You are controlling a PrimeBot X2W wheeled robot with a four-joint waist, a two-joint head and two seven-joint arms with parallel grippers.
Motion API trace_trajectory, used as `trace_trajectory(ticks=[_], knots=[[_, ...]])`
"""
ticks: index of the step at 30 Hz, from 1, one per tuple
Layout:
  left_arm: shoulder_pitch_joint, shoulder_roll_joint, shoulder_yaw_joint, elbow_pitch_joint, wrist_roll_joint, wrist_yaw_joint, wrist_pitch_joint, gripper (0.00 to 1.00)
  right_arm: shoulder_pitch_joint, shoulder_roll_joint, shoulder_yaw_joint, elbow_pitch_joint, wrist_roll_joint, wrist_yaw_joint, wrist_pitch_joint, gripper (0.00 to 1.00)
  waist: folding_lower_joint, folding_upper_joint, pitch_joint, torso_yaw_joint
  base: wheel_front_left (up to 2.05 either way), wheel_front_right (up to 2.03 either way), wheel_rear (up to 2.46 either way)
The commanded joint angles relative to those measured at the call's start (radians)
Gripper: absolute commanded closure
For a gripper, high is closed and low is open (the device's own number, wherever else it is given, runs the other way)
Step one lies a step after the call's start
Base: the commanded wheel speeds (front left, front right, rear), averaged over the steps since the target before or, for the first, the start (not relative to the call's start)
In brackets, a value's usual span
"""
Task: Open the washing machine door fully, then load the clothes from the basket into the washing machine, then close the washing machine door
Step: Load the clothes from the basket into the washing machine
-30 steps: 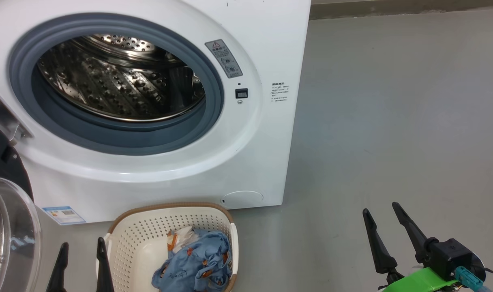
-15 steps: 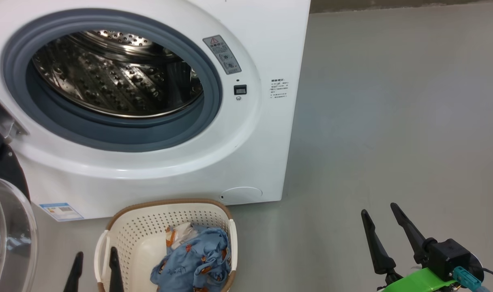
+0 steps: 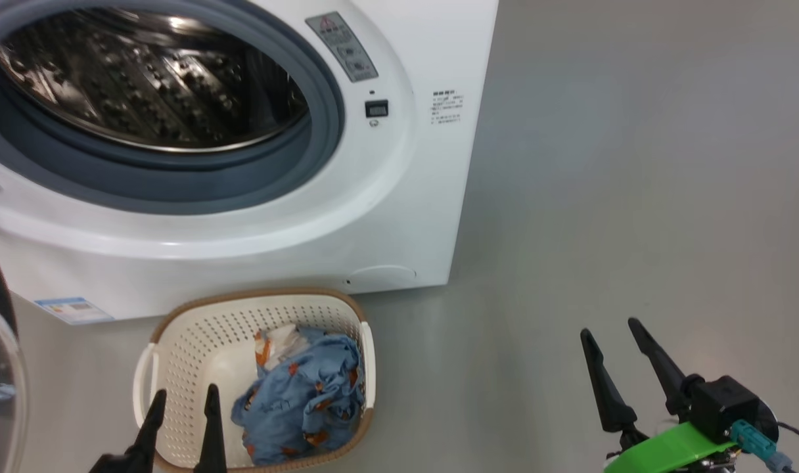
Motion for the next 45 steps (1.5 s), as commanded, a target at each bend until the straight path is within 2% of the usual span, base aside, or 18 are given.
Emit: trace_trajectory(ticks=[1,9,16,23,32,45], knots=[[-0.039,0.013,0.026,-0.007,-0.008,-0.006,-0.005,0.0,-0.035,-0.008,0.026,-0.026,-0.001,0.002,-0.012,0.0,0.0,0.0,0.058,-0.022,0.0,0.0,0.0],[-0.17,0.013,-0.004,0.116,-0.038,-0.06,-0.005,0.0,-0.086,-0.006,0.028,-0.041,0.005,0.002,-0.012,0.0,0.0,0.0,0.21,-0.069,0.0,0.0,0.0],[-0.324,0.031,-0.023,0.295,-0.053,-0.092,-0.005,0.0,-0.129,-0.002,0.032,-0.056,0.012,0.002,-0.012,0.0,0.0,0.0,0.34,-0.111,0.0,0.0,0.0],[-0.454,0.086,-0.062,0.442,-0.09,-0.098,-0.005,0.0,-0.177,0.005,0.037,-0.074,0.02,0.002,-0.012,0.0,0.0,0.0,0.451,-0.158,0.0,0.0,0.0],[-0.586,0.144,-0.145,0.571,-0.217,-0.099,-0.005,0.0,-0.211,0.015,0.038,-0.087,0.028,0.002,-0.012,0.0,0.0,0.0,0.564,-0.192,0.0,0.0,0.0],[-0.743,0.211,-0.253,0.765,-0.28,-0.099,0.026,0.0,-0.24,0.022,0.045,-0.102,0.035,0.002,-0.012,0.0,0.0,0.0,0.67,-0.222,0.0,0.0,0.0]])
